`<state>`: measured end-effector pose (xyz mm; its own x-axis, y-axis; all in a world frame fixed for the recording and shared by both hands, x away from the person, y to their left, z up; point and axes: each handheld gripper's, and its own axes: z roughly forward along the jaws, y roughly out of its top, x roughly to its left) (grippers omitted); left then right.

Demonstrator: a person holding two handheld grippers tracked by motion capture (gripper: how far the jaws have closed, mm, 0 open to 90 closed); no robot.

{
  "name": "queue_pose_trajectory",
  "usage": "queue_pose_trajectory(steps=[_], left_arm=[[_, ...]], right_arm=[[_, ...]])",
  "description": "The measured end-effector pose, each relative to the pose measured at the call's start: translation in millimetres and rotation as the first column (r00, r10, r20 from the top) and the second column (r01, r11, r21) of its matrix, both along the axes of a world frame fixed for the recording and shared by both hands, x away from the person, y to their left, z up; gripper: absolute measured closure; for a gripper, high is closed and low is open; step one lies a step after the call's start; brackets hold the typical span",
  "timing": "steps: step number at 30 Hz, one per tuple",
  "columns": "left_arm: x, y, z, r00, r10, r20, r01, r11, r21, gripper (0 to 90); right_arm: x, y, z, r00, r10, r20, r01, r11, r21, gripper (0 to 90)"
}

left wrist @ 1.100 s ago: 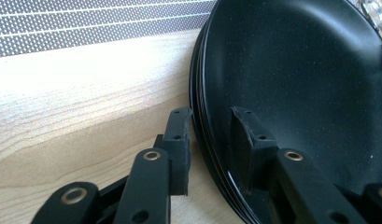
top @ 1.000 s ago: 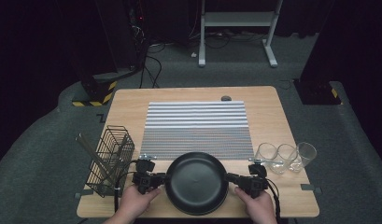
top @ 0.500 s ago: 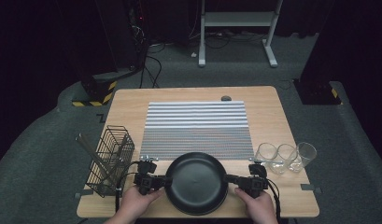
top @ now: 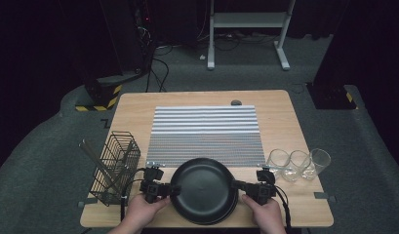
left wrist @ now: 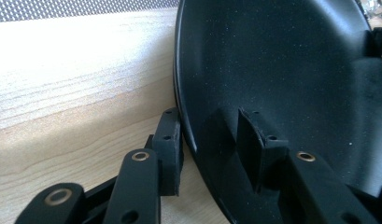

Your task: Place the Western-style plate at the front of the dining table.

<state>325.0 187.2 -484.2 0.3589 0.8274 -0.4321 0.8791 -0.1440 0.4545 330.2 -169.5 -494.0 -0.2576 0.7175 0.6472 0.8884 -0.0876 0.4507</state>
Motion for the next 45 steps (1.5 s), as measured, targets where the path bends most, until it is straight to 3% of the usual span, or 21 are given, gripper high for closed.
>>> queue_pose_trajectory(steps=[7,11,22,30,36,41,45], left_arm=[[0.6,-1.1,0.9,1.0,-0.004,0.008,0.004,0.9999,0.01,61.3],[-1.6,-4.1,2.8,0.9985,-0.014,0.052,0.011,0.9985,0.054,60.7],[-3.0,-4.3,2.0,0.9963,-0.024,0.083,0.019,0.9981,0.059,60.2],[-6.5,-2.2,0.6,0.9937,-0.022,0.11,0.017,0.9986,0.049,60.5],[-8.9,-1.6,-1.3,0.9904,-0.015,0.137,0.01,0.9991,0.042,60.4],[-8.8,-0.8,-1.8,0.9882,-0.014,0.152,0.008,0.9992,0.04,60.4],[-7.4,0.9,-1.0,0.9865,-0.011,0.163,0.004,0.9992,0.041,61.1]], right_arm=[[2.9,4.1,-0.3,0.9993,-0.001,0.037,0.001,1.0,-0.023,73.9],[1.6,6.6,0.6,0.9968,0.019,0.077,-0.014,0.998,-0.061,73.8],[1.5,14.6,2.2,0.9867,0.044,0.157,-0.021,0.988,-0.151,75.5],[2.3,17.2,1.1,0.9786,0.061,0.196,-0.024,0.982,-0.187,78.8],[1.0,21.4,0.4,0.9629,0.076,0.259,-0.011,0.97,-0.243,81.9],[2.6,24.9,1.9,0.9581,0.08,0.275,-0.002,0.962,-0.272,82.7],[4.0,25.2,1.6,0.9595,0.074,0.272,0.0,0.965,-0.261,82.9]])
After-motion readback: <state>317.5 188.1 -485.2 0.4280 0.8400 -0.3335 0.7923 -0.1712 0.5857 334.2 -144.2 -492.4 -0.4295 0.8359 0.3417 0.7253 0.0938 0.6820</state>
